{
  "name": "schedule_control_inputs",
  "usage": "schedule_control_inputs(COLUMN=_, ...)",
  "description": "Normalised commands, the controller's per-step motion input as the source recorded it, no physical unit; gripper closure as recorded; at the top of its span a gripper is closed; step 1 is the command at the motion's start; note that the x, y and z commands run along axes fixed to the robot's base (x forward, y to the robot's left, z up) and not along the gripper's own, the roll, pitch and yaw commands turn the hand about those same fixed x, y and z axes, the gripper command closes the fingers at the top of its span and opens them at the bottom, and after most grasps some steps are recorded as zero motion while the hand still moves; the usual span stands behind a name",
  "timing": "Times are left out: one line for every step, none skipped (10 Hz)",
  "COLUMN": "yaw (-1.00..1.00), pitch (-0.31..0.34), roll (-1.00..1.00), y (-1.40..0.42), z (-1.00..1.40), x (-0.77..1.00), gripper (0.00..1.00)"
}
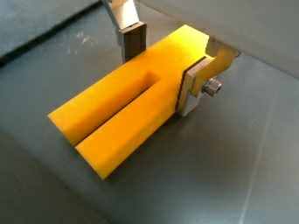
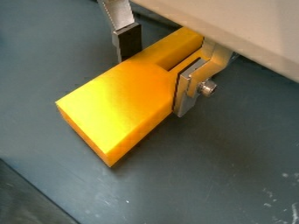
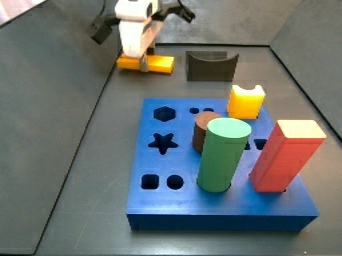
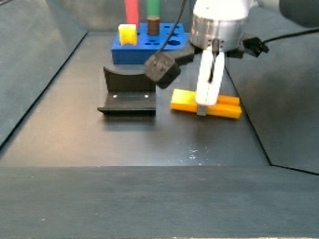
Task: Pick up the double-square object. Move up. Rotate the double-square object. Place the double-square object on the fixture. Regrasp the double-square object. Move to above the board. Insert the double-square object.
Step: Move up, then rotate the double-square object.
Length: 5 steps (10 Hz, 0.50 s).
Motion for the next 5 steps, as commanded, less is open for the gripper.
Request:
schedule_control_inputs(yaw=-0.03, pitch=0.051, roll=0.0, y=-0.05, z=0.69, x=0.0, gripper=1.0)
schedule_control_inputs(yaw=-0.03, pitch=0.083, roll=0.02, y=-0.02, z=0.57, x=0.0, gripper=1.0)
schedule_control_inputs(yaw=-0.03, pitch=0.103, roll=0.04, y=0.0, z=0.4, x=0.0, gripper=1.0)
schedule_control_inputs(yaw=-0.03, pitch=0.099, roll=0.06, y=0.01, z=0.26, x=-0.01, gripper=1.0)
schedule_control_inputs(yaw=0.0, pitch=0.0, roll=0.0, y=0.47, z=0.0, x=-0.26, gripper=1.0)
